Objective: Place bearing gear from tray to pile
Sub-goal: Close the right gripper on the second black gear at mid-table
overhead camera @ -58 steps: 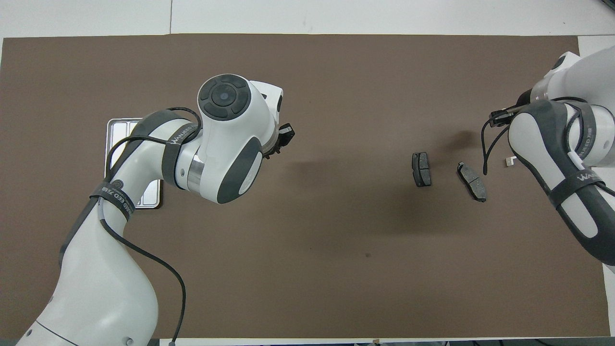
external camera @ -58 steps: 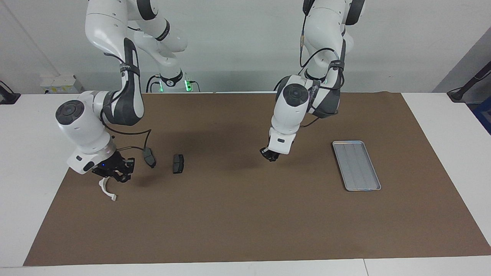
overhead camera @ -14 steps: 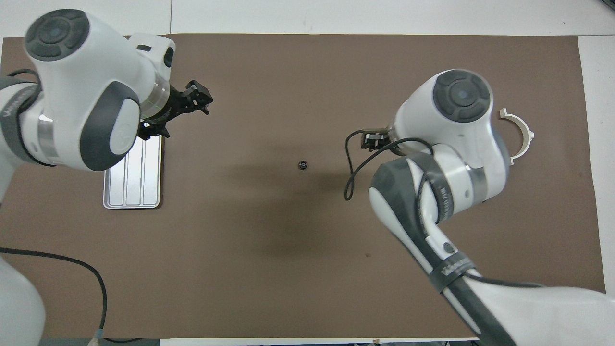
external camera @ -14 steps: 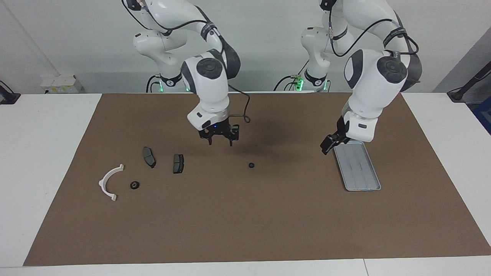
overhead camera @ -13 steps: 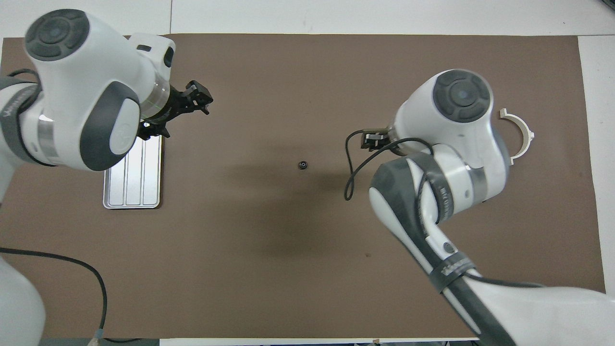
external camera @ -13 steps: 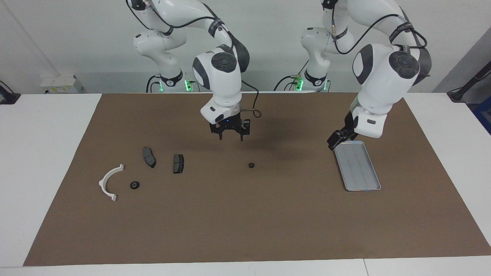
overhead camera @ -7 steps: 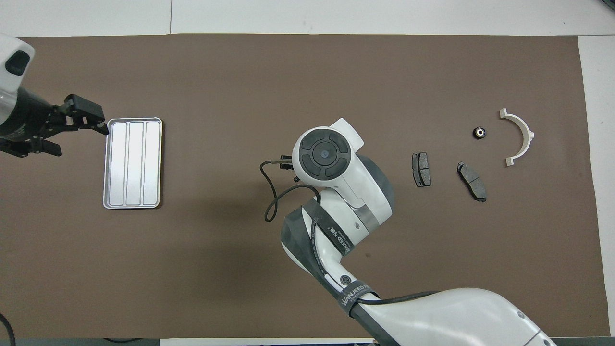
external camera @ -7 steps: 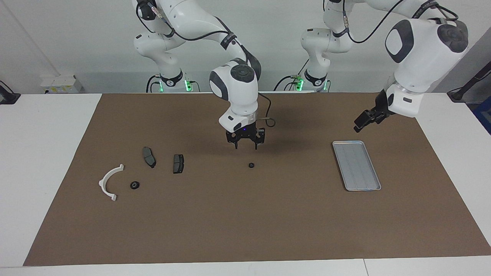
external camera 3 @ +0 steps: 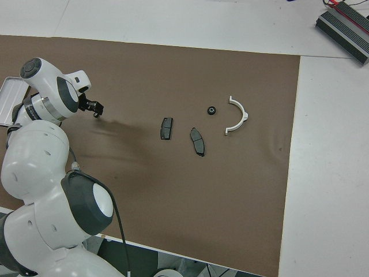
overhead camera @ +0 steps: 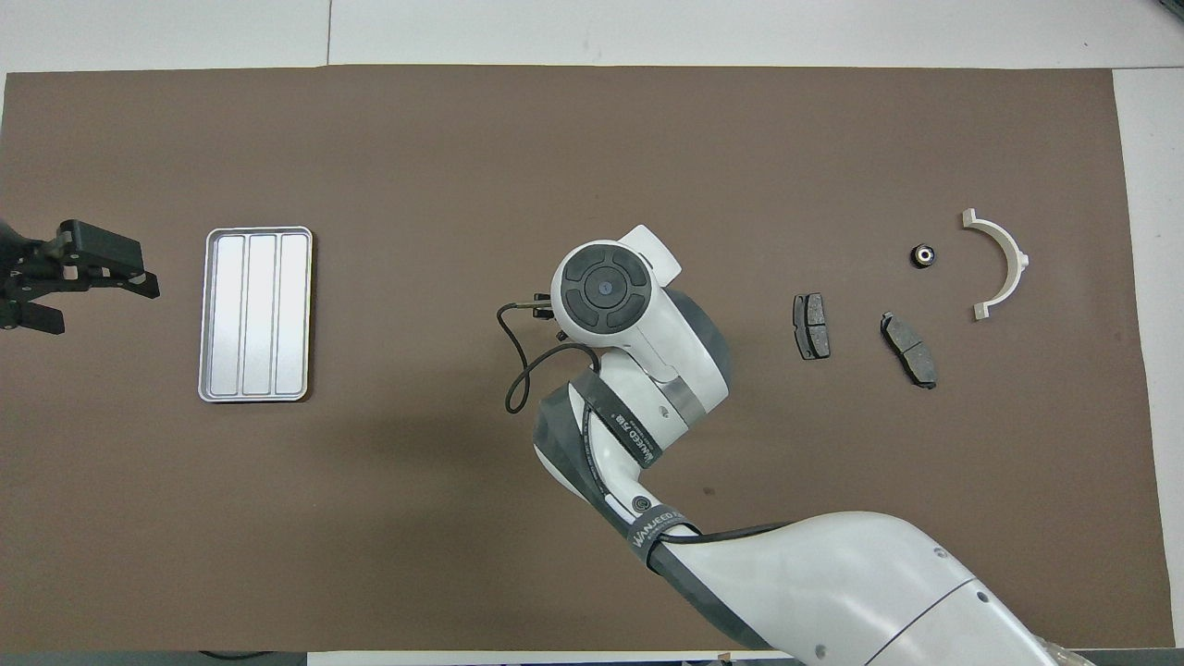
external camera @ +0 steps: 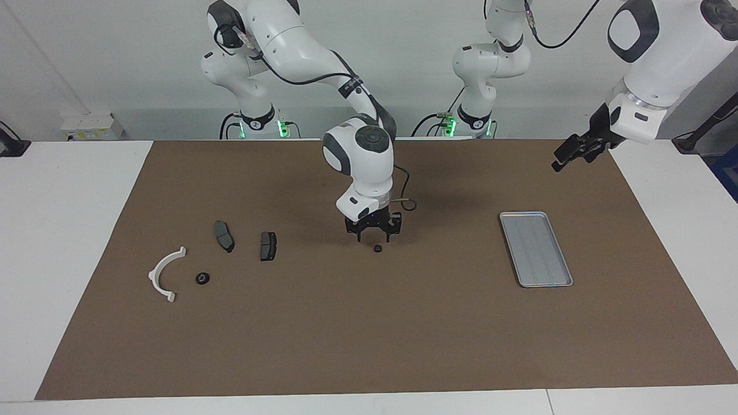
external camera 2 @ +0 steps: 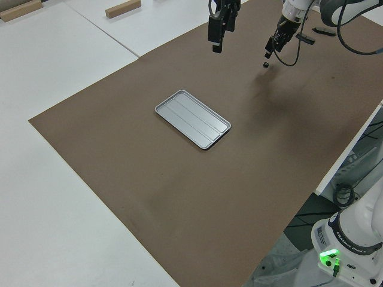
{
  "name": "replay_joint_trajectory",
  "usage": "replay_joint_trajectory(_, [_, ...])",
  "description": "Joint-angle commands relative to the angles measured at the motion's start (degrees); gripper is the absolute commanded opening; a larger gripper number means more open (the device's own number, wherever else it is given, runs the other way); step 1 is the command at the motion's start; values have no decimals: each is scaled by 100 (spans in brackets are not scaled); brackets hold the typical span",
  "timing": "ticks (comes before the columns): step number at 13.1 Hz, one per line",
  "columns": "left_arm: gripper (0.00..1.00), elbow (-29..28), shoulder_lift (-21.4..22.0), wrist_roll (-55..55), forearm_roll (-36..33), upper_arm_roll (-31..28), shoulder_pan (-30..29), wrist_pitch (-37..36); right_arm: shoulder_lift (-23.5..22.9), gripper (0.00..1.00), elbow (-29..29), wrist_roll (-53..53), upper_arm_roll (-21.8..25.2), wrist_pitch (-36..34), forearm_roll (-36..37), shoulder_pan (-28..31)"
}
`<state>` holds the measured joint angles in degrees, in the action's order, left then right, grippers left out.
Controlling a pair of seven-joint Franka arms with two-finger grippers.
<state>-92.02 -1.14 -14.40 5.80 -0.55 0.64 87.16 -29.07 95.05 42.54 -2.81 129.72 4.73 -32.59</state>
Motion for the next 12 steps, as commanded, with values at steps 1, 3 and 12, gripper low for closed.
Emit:
replay_joint_trajectory(1, [100,-458,369,122,-44,108,-108,90,-204,83,-101,-44,0,193,108,-37])
replay_joint_trajectory(3, [100,-458,325,245,-44,99,-108,361,-222,83,-57,-53,0,281,99,-46])
replay_joint_trajectory(12, [100,-484,308,306,-44,64,24,398,-284,82,40,-325,0,370,90,-11])
